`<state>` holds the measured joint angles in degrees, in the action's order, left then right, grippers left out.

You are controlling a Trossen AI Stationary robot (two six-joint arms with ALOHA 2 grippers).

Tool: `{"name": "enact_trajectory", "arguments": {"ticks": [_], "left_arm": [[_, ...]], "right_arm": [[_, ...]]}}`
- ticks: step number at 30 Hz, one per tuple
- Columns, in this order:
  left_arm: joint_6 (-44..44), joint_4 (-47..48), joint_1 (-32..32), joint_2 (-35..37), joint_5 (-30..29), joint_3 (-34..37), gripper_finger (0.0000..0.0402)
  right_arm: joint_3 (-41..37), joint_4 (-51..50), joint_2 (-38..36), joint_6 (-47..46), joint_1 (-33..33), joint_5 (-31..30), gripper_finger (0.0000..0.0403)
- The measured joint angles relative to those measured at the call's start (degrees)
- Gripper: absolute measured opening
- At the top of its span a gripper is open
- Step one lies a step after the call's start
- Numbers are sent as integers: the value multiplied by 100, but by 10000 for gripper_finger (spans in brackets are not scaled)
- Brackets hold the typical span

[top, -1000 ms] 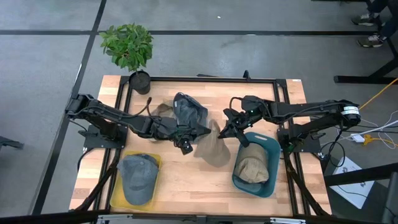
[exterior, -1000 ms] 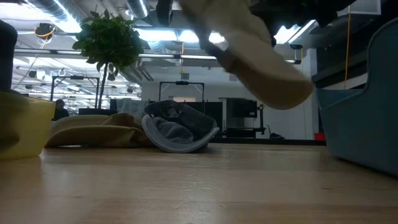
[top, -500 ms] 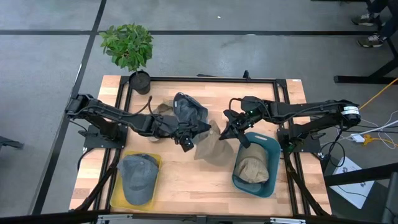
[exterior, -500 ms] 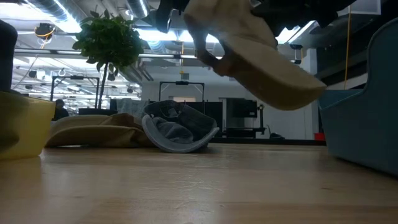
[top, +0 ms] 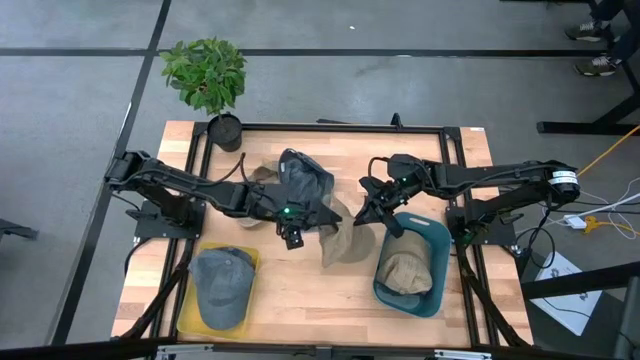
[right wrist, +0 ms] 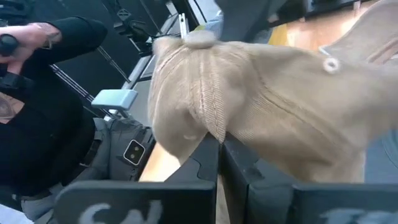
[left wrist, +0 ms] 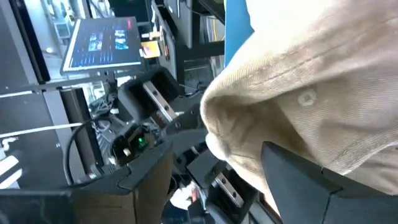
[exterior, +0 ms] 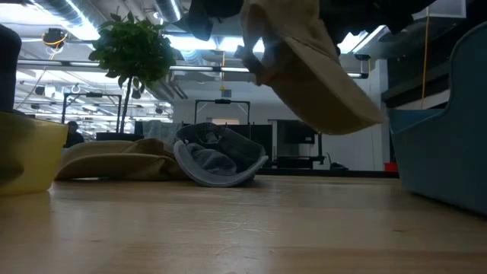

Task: Pick & Place hat
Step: Put the right brown cap into the blue bin

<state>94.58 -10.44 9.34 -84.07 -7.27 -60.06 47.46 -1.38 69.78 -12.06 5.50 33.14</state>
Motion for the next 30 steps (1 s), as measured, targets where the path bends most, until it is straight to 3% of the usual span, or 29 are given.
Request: {"name": "enact_trajectory", "arguments": {"ticks": [7,13,19,30], "left_arm": [[-397,-2,-225,-2,301,0,238],[-626,-4,-449,-4,1175,1,237],[-988,-66,-676,-61,1609,0,237],[-1003,-733,-737,-470,1843,-1,235]], "right_arm": [[0,23,0,-82,0,113,8],[0,23,0,-100,0,115,8],[0,166,0,-81,0,148,8],[0,323,0,-88,0,161,8]]}}
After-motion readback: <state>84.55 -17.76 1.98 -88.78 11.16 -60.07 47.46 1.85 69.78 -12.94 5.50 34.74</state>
